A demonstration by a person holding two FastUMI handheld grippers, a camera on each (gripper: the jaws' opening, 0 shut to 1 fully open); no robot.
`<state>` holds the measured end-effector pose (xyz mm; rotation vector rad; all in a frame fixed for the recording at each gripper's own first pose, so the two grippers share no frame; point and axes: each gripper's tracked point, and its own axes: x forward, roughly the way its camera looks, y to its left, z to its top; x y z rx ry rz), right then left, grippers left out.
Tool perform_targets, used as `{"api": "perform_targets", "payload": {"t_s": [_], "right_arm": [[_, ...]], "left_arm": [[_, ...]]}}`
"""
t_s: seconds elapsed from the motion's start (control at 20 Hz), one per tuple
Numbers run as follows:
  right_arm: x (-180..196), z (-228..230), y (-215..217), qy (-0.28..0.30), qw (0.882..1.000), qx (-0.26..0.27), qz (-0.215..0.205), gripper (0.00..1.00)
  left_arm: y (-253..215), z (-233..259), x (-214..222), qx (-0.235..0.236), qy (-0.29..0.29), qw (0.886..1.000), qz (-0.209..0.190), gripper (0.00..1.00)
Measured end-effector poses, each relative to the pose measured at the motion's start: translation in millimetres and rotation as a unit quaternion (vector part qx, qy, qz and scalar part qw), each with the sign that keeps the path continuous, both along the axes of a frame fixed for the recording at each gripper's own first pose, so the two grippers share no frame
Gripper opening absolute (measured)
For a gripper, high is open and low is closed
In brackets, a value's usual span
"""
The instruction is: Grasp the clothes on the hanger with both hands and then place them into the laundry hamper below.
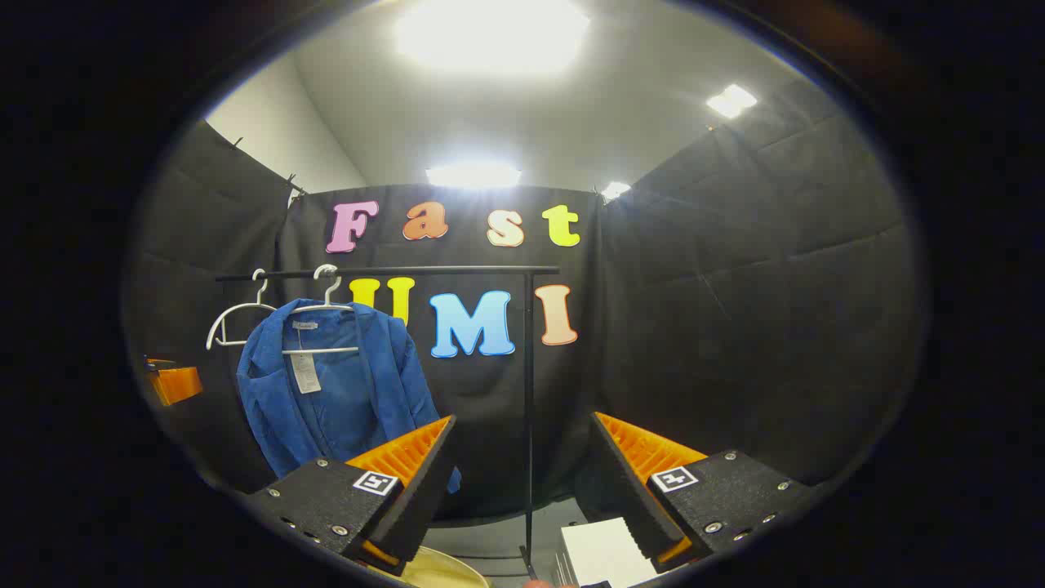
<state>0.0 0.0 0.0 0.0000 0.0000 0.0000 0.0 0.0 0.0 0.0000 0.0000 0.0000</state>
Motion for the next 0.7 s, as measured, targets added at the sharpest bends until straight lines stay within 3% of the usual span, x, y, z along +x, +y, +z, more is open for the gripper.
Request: {"api": "perform_targets", "payload": {"t_s": [0.55,0.6,0.65,0.7], "right_arm": [[3.5,-5.0,18.7,0.011,1.0,-0.008,0.023,0.96],[3.5,-4.0,21.1,0.01,1.0,-0.009,0.026,0.96],[3.7,-4.5,23.2,0.01,0.999,-0.012,0.028,0.96],[4.3,-4.8,26.2,0.011,0.999,-0.015,0.032,0.94]], "left_arm": [[29.8,-17.0,-7.1,-0.006,0.022,0.999,0.025,0.96],[31.0,-17.9,-5.6,-0.004,0.02,0.999,0.027,0.87],[31.3,-16.9,-5.4,-0.002,0.018,0.999,0.026,0.96],[30.5,-17.7,-5.4,0.0,0.017,1.0,0.026,0.96]]}}
